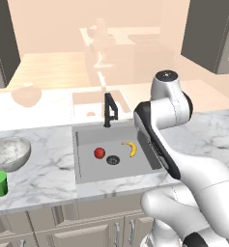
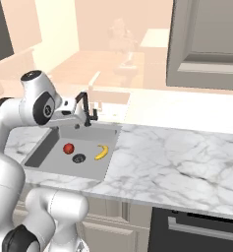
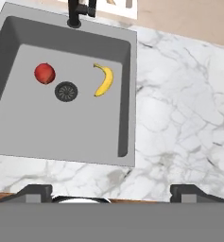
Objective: Remove the onion and banana from the sink. Then move the bowl and cup from the counter to the sink for washing.
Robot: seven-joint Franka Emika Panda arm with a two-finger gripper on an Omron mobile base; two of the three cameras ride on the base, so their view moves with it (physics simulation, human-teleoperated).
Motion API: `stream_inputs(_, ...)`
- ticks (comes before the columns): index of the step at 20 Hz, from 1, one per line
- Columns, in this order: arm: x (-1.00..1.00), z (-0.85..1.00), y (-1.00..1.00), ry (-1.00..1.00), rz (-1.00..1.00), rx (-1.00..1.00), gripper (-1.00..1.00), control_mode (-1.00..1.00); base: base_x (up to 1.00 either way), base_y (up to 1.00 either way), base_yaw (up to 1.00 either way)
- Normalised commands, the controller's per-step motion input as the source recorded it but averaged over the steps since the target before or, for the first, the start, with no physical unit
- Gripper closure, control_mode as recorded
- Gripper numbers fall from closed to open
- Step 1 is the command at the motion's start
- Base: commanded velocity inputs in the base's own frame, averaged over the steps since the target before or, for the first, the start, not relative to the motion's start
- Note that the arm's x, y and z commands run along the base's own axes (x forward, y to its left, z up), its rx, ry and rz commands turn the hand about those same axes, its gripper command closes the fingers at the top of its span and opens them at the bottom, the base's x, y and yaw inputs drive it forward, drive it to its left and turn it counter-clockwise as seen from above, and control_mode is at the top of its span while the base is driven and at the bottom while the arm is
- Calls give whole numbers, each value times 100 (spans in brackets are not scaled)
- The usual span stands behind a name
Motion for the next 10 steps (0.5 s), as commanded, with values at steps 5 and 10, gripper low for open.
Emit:
stream_inputs(5, -10, -10, 0, 4, 0, 5, -100, -100, 0, 0, 0)
stream_inputs(10, -7, -9, 0, 2, 0, 2, -100, -100, 0, 0, 0)
